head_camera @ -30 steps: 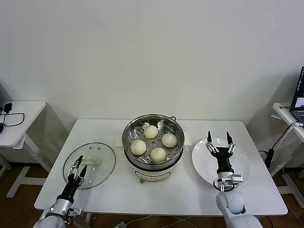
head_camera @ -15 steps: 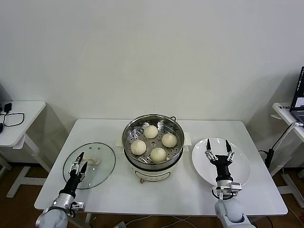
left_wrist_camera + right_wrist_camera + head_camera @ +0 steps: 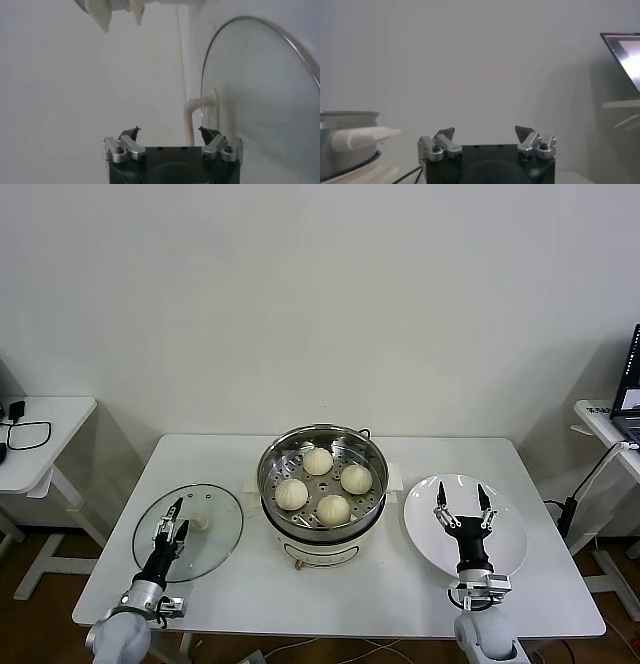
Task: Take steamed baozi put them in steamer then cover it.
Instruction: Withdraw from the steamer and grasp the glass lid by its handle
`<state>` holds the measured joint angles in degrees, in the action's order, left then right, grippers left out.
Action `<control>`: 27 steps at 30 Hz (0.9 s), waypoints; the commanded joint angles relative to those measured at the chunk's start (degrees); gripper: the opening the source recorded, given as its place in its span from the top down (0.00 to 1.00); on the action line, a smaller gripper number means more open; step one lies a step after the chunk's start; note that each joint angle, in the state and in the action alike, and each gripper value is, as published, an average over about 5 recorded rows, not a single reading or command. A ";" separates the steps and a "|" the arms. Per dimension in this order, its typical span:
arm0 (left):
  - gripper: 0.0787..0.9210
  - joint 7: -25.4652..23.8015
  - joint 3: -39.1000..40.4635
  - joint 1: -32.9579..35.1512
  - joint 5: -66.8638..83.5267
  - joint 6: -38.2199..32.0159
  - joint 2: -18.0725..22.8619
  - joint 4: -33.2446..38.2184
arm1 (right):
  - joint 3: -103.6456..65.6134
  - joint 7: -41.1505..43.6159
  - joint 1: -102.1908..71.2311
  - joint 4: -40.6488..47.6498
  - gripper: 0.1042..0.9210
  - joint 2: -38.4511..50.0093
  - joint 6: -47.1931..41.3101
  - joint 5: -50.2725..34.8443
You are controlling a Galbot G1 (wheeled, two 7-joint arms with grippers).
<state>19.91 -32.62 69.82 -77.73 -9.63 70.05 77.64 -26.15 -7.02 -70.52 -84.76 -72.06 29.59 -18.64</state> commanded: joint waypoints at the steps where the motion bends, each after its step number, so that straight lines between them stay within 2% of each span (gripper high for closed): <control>1: 0.12 -0.10 1.24 -2.30 0.08 0.80 -0.11 -1.92 | -0.30 0.13 -0.37 -0.13 0.12 -0.28 0.11 0.34; 17: 0.14 -0.52 2.07 -4.32 0.34 1.57 -0.15 -5.00 | -0.66 0.17 -0.60 -0.45 0.12 -0.57 0.12 1.31; 27: 0.45 -1.00 2.61 -4.60 1.71 1.56 -0.04 -5.83 | -0.74 0.13 -0.46 -0.52 0.12 -0.65 0.07 1.99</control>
<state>18.93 -30.22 65.61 -76.71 -8.13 70.03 72.43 -26.85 -6.88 -71.00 -85.22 -72.61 29.71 -16.83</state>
